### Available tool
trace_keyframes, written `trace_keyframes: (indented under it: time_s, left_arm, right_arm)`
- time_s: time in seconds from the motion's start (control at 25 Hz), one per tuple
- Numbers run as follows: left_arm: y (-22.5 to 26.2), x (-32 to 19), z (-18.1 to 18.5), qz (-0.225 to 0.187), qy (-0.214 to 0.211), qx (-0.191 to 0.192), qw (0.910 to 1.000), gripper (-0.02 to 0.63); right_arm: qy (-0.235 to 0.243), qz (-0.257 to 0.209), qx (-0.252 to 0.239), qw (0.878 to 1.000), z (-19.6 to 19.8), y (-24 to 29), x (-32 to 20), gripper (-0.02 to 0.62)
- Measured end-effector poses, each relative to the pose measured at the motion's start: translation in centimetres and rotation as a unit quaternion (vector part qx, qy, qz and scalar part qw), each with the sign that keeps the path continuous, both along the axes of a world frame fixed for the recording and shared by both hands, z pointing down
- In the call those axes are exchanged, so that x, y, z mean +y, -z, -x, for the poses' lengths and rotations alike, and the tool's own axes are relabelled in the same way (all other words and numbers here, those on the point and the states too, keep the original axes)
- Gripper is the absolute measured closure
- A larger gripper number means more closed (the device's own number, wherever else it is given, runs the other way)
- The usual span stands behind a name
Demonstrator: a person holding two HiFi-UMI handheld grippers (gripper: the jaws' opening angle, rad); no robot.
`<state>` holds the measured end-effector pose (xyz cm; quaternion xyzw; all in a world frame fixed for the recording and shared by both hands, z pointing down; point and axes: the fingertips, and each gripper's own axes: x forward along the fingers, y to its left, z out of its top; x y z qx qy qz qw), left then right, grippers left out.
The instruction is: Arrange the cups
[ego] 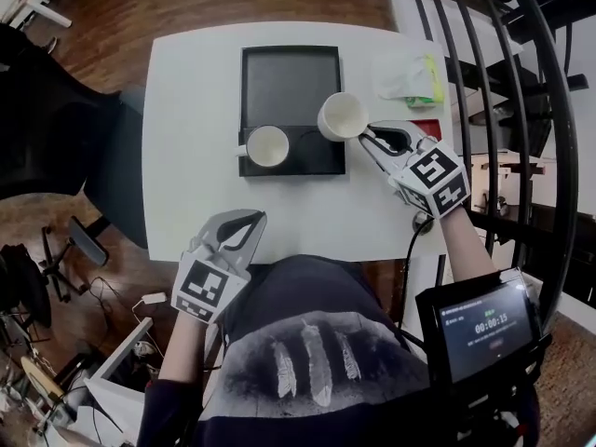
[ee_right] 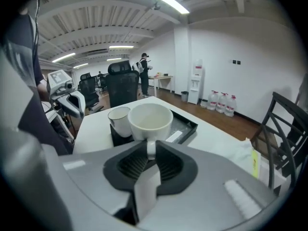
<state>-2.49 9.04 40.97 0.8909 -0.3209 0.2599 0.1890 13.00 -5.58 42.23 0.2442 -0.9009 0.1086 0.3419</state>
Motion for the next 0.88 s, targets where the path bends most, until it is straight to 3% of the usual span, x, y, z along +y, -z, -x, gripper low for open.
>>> trace_keyframes:
  time_s: [0.6, 0.88]
  left_arm:
    - [0.4, 1.5, 0.7, -0.003, 0.02, -0.004, 0.9998, 0.592]
    - [0.3, 1.7, 1.0, 0.001, 0.019, -0.006, 0.9998, 0.592]
  right_arm:
    - [0.161, 0.049, 0.023, 0.985, 3.6, -4.0, 3.5, 0.546]
    - [0.203, 0.028, 0.038, 0.978, 3.7, -4.6, 3.5, 0.546]
